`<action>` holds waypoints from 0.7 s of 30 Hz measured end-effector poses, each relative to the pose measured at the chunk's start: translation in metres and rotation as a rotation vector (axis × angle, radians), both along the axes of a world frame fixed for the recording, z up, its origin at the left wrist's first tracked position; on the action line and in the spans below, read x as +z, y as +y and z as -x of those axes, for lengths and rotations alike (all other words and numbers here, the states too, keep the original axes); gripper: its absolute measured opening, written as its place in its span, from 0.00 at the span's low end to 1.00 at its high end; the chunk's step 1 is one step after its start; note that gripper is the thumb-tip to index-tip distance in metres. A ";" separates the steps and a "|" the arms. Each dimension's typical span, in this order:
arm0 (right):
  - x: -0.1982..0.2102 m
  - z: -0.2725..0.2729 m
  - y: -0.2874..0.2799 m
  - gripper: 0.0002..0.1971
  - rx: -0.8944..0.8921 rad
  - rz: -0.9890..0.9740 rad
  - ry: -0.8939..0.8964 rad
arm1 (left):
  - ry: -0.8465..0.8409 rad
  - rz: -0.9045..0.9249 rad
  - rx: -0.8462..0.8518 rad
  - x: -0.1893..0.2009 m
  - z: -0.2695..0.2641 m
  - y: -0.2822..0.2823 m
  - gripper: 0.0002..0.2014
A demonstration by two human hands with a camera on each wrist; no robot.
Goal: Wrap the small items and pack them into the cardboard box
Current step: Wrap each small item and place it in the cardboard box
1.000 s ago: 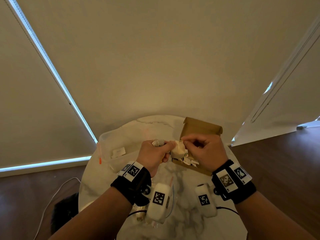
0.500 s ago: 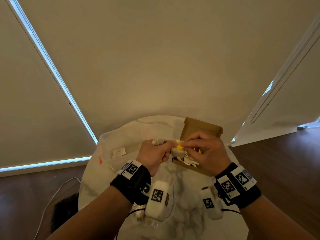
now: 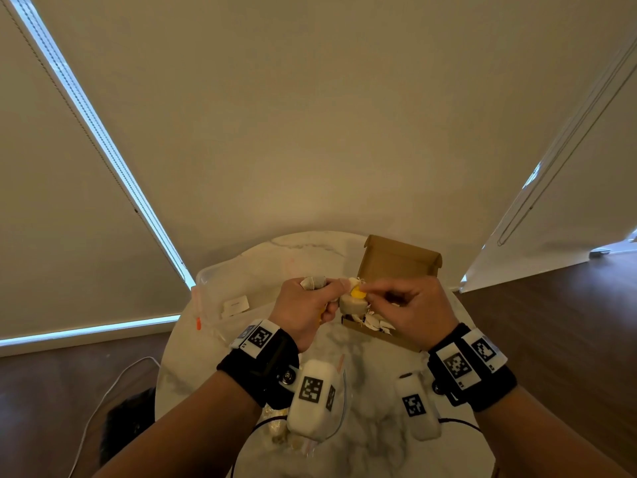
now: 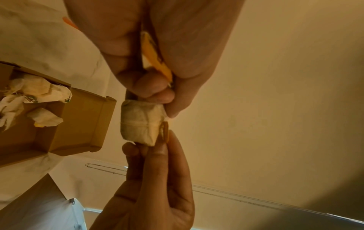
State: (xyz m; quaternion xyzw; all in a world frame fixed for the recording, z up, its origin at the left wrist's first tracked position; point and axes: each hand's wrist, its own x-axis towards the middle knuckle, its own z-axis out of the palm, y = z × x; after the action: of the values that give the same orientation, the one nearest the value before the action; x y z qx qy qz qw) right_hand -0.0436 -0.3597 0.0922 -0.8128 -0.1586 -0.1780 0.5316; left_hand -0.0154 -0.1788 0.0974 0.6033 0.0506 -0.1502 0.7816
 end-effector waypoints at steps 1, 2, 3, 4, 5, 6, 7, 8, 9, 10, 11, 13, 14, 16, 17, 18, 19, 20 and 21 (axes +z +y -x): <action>0.002 0.001 0.001 0.07 0.004 -0.012 0.008 | -0.003 -0.003 0.004 -0.001 -0.001 0.000 0.05; 0.004 0.001 0.002 0.07 0.008 -0.021 0.016 | -0.006 -0.005 0.009 -0.001 -0.001 0.000 0.05; 0.005 0.001 0.003 0.07 0.009 -0.025 0.025 | -0.011 -0.007 0.013 -0.002 -0.001 0.000 0.05; 0.005 0.001 0.004 0.05 0.000 -0.023 0.036 | -0.020 -0.009 0.017 -0.003 -0.001 0.000 0.05; 0.005 0.000 0.006 0.04 -0.014 -0.027 0.056 | -0.032 -0.012 0.022 -0.003 -0.001 -0.001 0.06; 0.004 -0.001 0.007 0.04 -0.031 -0.046 0.089 | -0.047 -0.017 0.030 -0.004 -0.001 -0.001 0.06; 0.003 -0.002 0.007 0.05 -0.044 -0.081 0.127 | -0.065 -0.023 0.039 -0.004 0.000 -0.002 0.06; 0.003 -0.003 0.008 0.06 -0.049 -0.119 0.161 | -0.086 -0.032 0.047 -0.004 0.000 -0.002 0.06; 0.002 -0.004 0.008 0.08 -0.046 -0.151 0.188 | -0.109 -0.044 0.053 -0.004 0.000 -0.002 0.06; 0.003 -0.004 0.008 0.10 -0.039 -0.171 0.209 | -0.133 -0.058 0.057 -0.004 0.000 -0.002 0.06; 0.004 -0.004 0.007 0.13 -0.028 -0.181 0.230 | -0.158 -0.076 0.059 -0.005 0.000 -0.001 0.05; 0.005 -0.005 0.006 0.17 -0.011 -0.169 0.266 | -0.207 -0.120 0.052 -0.006 -0.001 0.000 0.05; 0.005 -0.005 0.005 0.18 -0.006 -0.151 0.276 | -0.224 -0.140 0.047 -0.006 -0.001 0.001 0.05; 0.006 -0.005 0.004 0.19 0.000 -0.124 0.282 | -0.243 -0.168 0.040 -0.007 0.000 0.002 0.05; 0.007 -0.005 0.004 0.19 0.001 -0.116 0.282 | -0.248 -0.177 0.039 -0.008 0.000 0.002 0.05; 0.008 -0.004 0.004 0.18 0.001 -0.111 0.283 | -0.254 -0.185 0.037 -0.009 0.000 0.002 0.05; 0.008 -0.004 0.004 0.18 -0.001 -0.106 0.284 | -0.259 -0.193 0.037 -0.009 0.000 0.002 0.05; 0.009 -0.004 0.004 0.17 -0.004 -0.100 0.284 | -0.264 -0.199 0.037 -0.009 0.000 0.002 0.05; 0.009 -0.004 0.005 0.16 -0.009 -0.091 0.282 | -0.268 -0.203 0.035 -0.009 0.000 0.002 0.05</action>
State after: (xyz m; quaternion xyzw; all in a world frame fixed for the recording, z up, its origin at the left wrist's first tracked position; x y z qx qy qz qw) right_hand -0.0395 -0.3550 0.1010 -0.8054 -0.0704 -0.0714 0.5842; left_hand -0.0158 -0.1770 0.0885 0.6928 -0.0286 -0.0489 0.7189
